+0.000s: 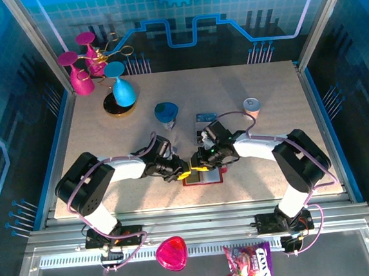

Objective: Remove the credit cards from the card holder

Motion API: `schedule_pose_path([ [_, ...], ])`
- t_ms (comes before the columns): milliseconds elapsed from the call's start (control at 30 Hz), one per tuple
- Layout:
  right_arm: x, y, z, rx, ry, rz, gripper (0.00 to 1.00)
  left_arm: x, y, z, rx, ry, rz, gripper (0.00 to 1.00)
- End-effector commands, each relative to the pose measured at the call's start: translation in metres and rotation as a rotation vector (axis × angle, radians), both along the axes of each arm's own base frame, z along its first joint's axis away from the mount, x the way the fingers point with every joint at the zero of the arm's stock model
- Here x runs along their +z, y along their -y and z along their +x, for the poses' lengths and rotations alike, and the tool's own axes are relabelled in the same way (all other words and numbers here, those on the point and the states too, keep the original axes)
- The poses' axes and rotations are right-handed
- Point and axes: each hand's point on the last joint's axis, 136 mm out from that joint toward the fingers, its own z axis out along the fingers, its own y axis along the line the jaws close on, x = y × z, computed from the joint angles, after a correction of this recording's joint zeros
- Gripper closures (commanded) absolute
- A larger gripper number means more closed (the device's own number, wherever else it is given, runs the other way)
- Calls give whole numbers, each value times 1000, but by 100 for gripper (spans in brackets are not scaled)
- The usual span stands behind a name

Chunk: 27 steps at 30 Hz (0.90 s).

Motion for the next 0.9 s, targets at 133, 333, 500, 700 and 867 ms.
schedule_pose_path([
  [133, -12, 1, -4, 28, -14, -67, 70, 2, -6, 1, 10, 18, -3, 83],
  [333, -17, 2, -5, 38, -19, -88, 71, 2, -6, 1, 10, 16, -3, 84],
  [500, -18, 0, -6, 44, -24, -86, 74, 2, -6, 0, 11, 15, -3, 84],
  [700, -23, 1, -8, 48, -33, -99, 73, 3, -7, 0, 12, 18, -2, 83],
  [867, -24, 3, -7, 49, -29, -116, 69, 3, -7, 0, 12, 16, 0, 83],
])
